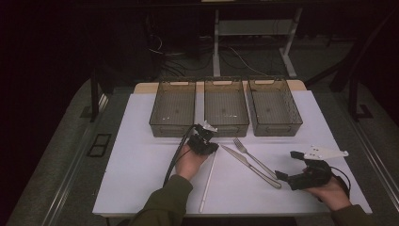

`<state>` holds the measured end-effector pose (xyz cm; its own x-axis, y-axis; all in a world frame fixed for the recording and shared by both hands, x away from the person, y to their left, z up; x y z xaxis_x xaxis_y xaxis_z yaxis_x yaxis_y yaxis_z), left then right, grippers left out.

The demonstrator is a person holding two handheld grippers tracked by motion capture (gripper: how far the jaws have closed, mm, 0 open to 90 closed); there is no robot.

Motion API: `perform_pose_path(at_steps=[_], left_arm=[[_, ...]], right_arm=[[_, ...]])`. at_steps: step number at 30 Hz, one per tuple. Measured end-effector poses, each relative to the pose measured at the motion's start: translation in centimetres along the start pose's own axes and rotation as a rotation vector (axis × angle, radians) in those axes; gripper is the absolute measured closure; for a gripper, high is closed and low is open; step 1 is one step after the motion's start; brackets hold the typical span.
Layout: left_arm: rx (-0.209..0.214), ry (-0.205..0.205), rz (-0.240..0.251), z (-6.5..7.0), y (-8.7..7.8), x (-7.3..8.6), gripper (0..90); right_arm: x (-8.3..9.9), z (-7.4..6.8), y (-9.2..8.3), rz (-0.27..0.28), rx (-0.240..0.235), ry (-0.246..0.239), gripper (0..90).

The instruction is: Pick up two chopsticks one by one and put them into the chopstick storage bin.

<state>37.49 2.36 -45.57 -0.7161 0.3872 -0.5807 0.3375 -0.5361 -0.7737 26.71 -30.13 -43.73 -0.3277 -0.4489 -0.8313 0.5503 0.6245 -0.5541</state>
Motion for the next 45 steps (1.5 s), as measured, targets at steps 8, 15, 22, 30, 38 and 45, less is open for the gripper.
perform_pose_path(at_steps=[8, 15, 22, 30, 38, 45], left_arm=[[0.011, 0.014, 0.04, 0.1, -1.3, 0.0, 79.2], [0.03, 0.04, 0.093, 0.8, -5.3, 2.4, 75.3], [0.028, 0.053, 0.057, 0.4, -6.0, 5.2, 75.4], [0.024, 0.056, -0.008, 0.5, -4.6, 5.5, 78.9], [0.028, 0.076, -0.022, 1.1, -4.0, 5.6, 82.7], [0.033, 0.097, -0.015, 1.9, -3.4, 5.3, 82.9]], right_arm=[[0.0, 0.0, 0.0, 0.002, 0.0, -0.002, 0.5], [0.0, 0.0, 0.1, 0.002, -0.003, -0.005, 0.5], [-0.1, -0.1, 0.2, -0.002, 0.0, -0.005, 0.5], [0.0, -0.1, 0.1, -0.001, 0.0, -0.006, 0.5], [-0.1, -0.1, 0.1, -0.001, 0.002, -0.008, 0.5], [-0.1, -0.2, 0.2, -0.002, -0.001, -0.008, 0.5]])
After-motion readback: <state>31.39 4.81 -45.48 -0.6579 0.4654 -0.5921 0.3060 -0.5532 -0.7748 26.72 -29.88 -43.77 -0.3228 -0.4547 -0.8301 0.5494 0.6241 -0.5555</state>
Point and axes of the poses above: each handheld gripper's, and its own axes: y roughly forward along the jaws, x roughly out of its underside, z roughly to its right, the point moved 2 cm from there along y, roughly forward along the jaws, and after that the axes turned 12 degrees about -y, right-handed, at the moved point
